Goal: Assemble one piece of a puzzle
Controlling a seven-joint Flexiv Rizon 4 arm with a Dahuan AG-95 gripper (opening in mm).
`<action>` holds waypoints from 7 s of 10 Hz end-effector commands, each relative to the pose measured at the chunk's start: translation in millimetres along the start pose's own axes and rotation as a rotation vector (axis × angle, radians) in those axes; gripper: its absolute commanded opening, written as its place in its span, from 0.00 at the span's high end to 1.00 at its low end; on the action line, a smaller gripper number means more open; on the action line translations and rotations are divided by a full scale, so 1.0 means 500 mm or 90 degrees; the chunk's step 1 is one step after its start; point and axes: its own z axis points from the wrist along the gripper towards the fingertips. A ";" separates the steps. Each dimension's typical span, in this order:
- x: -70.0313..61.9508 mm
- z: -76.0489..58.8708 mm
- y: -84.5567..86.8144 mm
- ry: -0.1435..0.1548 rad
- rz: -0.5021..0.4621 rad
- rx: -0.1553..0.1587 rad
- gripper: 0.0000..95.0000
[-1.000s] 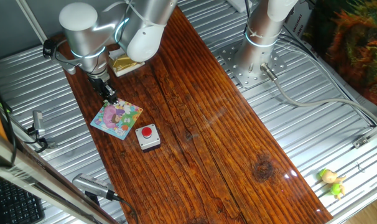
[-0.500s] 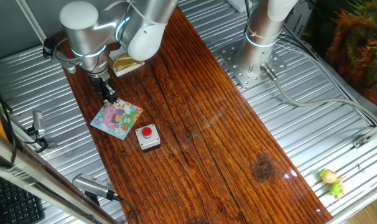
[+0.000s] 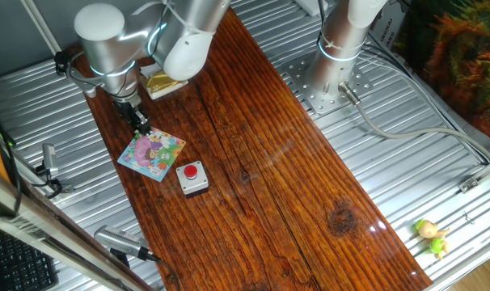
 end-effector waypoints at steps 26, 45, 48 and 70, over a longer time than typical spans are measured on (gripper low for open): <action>0.007 0.014 0.010 -0.010 0.039 -0.004 0.40; 0.008 0.023 0.010 -0.013 0.019 -0.016 0.60; 0.008 0.023 0.010 -0.017 0.020 -0.019 0.60; 0.008 0.028 0.010 -0.021 0.013 -0.016 0.40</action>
